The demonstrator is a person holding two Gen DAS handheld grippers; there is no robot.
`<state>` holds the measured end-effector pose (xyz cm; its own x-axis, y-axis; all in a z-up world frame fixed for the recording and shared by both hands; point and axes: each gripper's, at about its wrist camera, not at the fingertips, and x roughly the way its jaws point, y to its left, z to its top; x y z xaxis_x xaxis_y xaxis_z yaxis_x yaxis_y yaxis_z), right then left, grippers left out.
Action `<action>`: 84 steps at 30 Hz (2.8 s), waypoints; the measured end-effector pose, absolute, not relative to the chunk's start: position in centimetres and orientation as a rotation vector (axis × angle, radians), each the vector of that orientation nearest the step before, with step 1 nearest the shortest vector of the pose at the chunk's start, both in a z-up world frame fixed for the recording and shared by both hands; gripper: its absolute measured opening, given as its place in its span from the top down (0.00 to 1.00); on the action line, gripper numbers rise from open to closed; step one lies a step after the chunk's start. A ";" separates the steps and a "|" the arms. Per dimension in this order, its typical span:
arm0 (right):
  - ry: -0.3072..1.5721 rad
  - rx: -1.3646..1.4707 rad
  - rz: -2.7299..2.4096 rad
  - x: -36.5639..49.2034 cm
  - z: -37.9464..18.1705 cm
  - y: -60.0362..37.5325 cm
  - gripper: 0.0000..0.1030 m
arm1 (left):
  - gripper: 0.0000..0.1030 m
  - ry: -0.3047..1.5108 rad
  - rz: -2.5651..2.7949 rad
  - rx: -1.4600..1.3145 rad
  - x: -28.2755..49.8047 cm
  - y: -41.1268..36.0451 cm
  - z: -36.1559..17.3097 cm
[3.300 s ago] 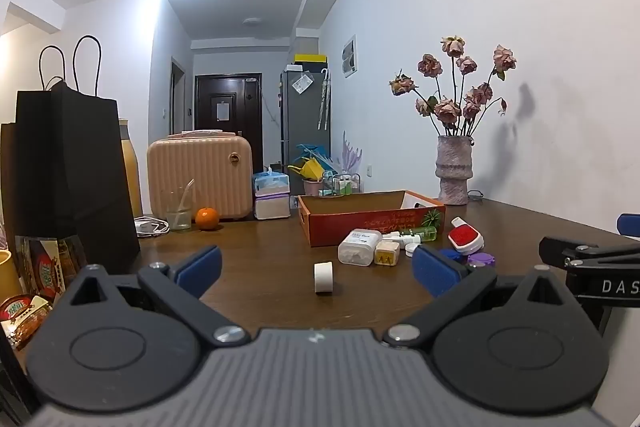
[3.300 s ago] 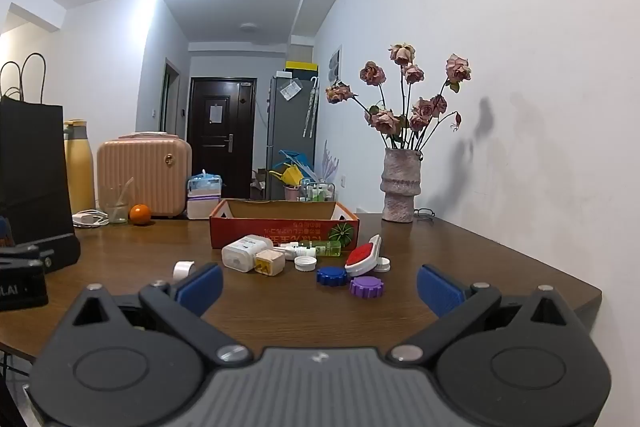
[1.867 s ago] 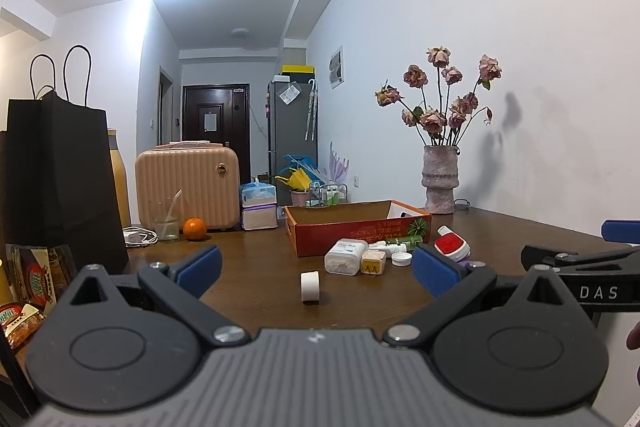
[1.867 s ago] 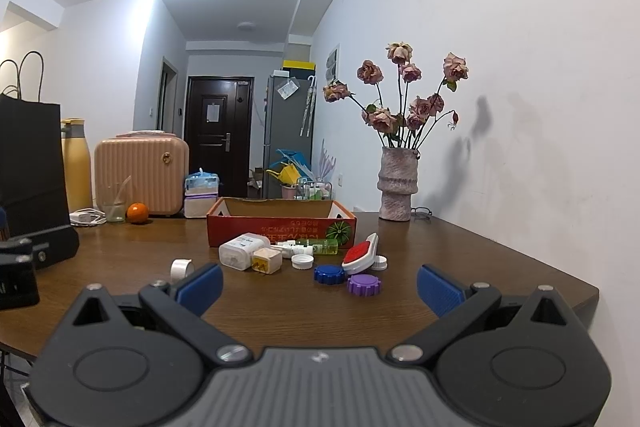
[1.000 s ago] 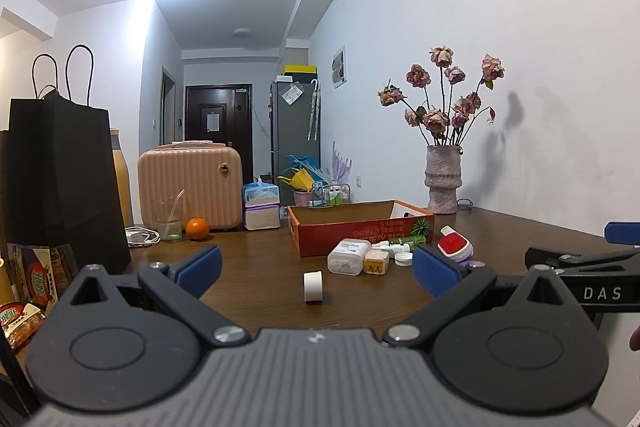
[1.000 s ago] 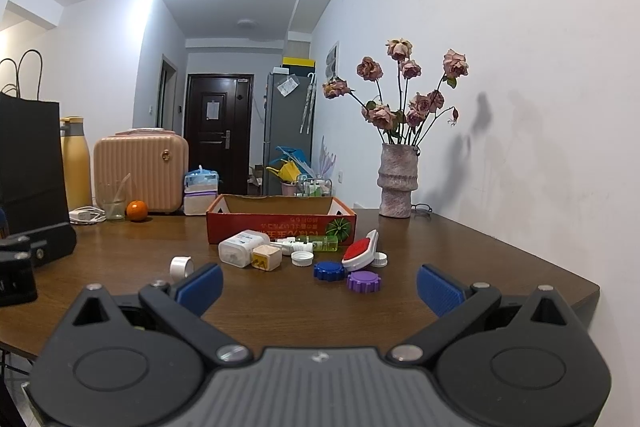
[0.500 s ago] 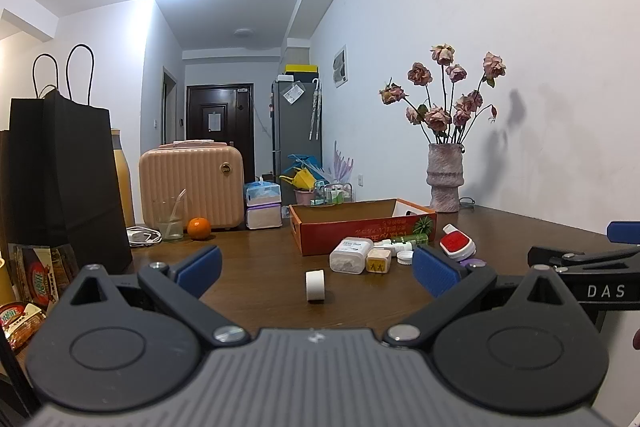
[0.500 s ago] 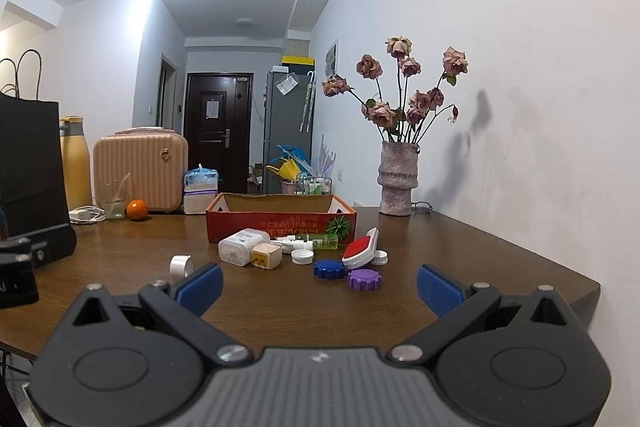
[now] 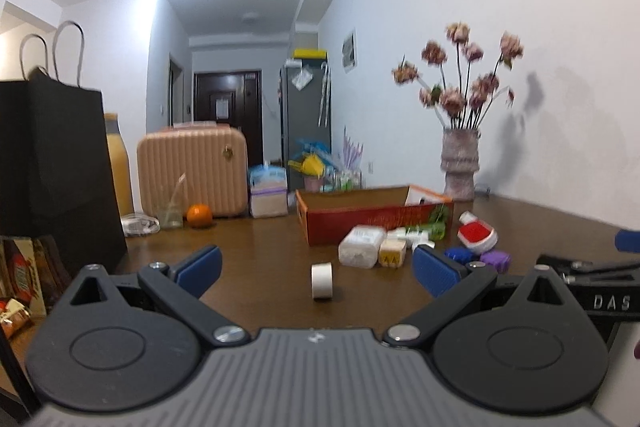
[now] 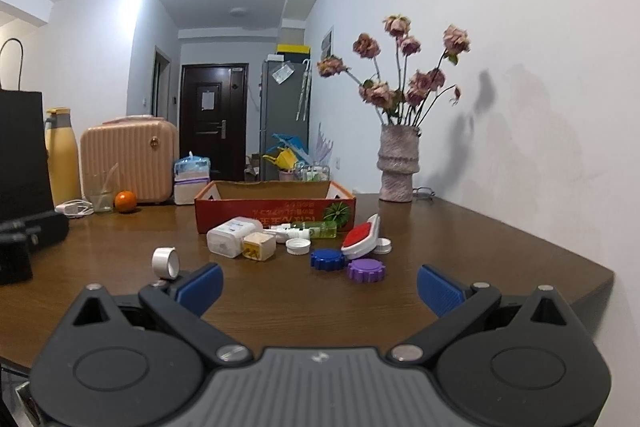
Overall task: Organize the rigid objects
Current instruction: 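Grasp the white tape roll with the left gripper while the right grasps the purple cap, then carry the tape roll and purple cap into the cardboard box and release both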
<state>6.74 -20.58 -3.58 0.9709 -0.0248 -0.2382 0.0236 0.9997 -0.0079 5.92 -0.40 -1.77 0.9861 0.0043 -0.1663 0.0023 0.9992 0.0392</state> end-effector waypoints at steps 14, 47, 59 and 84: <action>0.288 -0.023 0.022 17.7 -4.6 -21.7 0.00 | 0.00 0.326 -0.007 0.017 17.8 -0.7 -3.7; 0.702 0.008 0.053 36.1 -10.1 -29.4 0.50 | 0.76 0.732 -0.051 0.032 33.7 -0.8 -8.7; 0.659 0.015 0.069 33.2 -8.4 -29.1 0.50 | 0.76 0.634 -0.075 0.028 31.1 -1.4 -6.2; 0.161 -0.080 0.111 16.1 4.7 -25.2 0.50 | 0.76 0.166 -0.084 0.007 16.5 -2.6 4.6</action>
